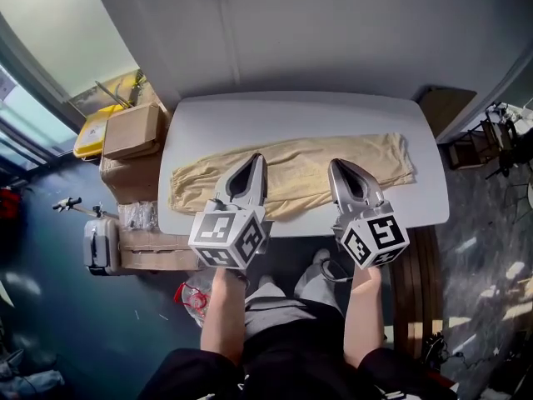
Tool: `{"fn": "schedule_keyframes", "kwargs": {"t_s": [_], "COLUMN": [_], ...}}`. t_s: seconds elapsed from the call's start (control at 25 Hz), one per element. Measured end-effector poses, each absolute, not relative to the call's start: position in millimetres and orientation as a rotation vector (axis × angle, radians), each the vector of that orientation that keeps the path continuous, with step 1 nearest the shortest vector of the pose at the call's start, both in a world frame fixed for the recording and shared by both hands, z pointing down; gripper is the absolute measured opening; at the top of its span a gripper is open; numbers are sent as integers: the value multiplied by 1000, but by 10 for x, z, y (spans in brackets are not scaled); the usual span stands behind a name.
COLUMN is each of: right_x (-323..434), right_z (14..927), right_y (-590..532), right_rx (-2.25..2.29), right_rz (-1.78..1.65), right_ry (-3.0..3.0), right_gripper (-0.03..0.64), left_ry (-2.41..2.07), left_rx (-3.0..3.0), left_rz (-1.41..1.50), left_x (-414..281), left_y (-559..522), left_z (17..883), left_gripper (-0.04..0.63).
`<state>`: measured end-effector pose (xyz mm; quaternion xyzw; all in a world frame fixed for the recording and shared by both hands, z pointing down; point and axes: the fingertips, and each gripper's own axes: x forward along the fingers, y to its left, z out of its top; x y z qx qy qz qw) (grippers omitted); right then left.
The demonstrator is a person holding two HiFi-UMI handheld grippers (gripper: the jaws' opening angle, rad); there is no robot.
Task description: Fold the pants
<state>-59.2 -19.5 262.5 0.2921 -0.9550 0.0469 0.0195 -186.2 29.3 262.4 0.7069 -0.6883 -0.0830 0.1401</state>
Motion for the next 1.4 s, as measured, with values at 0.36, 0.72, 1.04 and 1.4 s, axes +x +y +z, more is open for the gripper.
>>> {"fn": "schedule_keyframes", "kwargs": {"t_s": [0.36, 0.72, 1.04, 1.4], "right_x": [3, 1172, 2083, 2612], "right_z": [2741, 3193, 3638, 4350], "right_y": [-828, -1481, -1901, -2211], "right_rx": [992, 1269, 1458, 1495], "right_rz": [204, 312, 430, 583], "right_ry": [-2983, -2793, -2646, -2488], "right_gripper": [6, 23, 52, 135], "left_ry": [-1843, -1587, -1415, -1332], "left_rx": [2091, 2168, 2209, 2170], "left_rz": [-264, -147, -59, 64], "left_x": [-1224, -146, 665, 1189], "left_y": [-468, -1278, -1726, -2132], "left_z": [2785, 3291, 3775, 4379], "left_gripper": [5, 5, 5, 5]}}
